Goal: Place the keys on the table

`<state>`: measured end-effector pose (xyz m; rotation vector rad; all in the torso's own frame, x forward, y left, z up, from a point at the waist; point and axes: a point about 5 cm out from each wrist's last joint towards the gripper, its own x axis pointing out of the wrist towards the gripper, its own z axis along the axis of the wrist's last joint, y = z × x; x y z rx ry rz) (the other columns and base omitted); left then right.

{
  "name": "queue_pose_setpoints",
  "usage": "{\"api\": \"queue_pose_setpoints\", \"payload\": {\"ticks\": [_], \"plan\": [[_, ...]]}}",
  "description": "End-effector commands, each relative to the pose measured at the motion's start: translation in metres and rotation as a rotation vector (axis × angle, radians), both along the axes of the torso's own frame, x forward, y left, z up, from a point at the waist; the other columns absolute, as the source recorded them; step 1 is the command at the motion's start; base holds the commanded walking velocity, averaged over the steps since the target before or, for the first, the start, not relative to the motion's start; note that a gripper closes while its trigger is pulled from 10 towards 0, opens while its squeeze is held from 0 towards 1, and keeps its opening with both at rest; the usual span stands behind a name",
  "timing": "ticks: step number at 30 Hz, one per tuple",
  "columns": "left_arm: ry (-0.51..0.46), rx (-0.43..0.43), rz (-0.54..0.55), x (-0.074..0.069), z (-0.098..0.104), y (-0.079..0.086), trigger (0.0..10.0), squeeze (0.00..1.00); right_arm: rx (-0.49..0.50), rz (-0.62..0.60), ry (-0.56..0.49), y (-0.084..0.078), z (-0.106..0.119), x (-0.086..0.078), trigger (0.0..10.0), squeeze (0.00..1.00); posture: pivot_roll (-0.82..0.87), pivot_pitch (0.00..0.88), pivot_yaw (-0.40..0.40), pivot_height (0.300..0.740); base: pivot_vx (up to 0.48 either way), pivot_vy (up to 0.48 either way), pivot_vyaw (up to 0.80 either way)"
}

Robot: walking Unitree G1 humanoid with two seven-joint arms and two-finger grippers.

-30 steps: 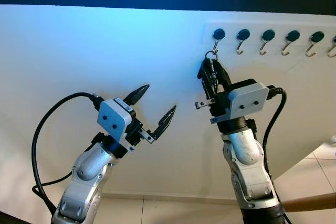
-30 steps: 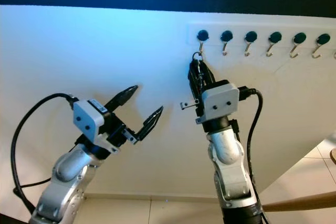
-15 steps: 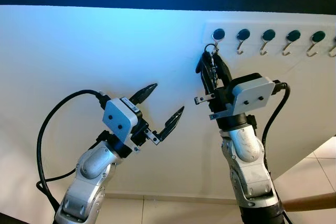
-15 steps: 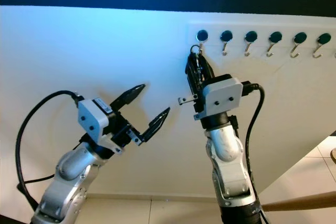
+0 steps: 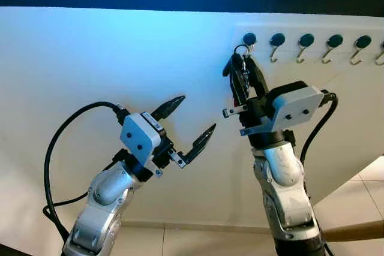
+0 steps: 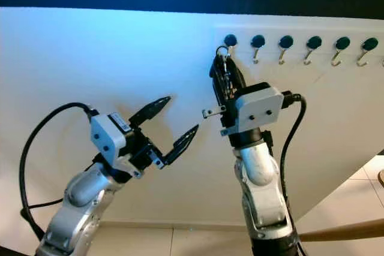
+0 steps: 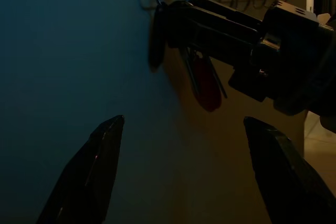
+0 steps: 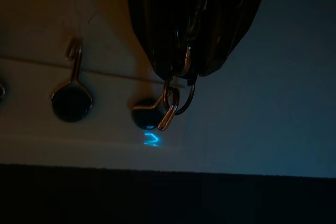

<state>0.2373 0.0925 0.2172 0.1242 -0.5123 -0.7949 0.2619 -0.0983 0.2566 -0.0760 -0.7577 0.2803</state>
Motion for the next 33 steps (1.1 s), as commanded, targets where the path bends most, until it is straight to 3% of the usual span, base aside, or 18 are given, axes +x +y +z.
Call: {"api": "queue_pose_setpoints", "payload": {"ticks": [1,13,27,33], "plan": [[0.002,0.014,-0.019,-0.003,0.001,0.000,10.0,0.00,-0.028,0.045,0.003,0.007,-0.002,-0.005,10.0,0.00,0.02,0.094,0.007,0.740,0.000,0.000,0.00],[-0.005,0.028,-0.039,-0.003,0.004,-0.002,10.0,0.00,-0.041,0.025,0.060,-0.001,-0.015,-0.009,10.0,0.00,0.02,0.097,0.017,0.740,0.000,0.000,0.00],[-0.007,0.039,-0.038,-0.002,0.004,-0.001,10.0,0.00,0.026,0.206,0.021,0.022,0.001,-0.022,10.0,0.00,0.02,0.102,0.017,0.740,0.000,0.000,0.00],[-0.007,0.041,-0.040,-0.001,0.005,-0.001,10.0,0.00,0.030,0.261,0.028,0.026,0.007,-0.020,10.0,0.00,0.02,0.104,0.019,0.740,0.000,0.000,0.00]]}}
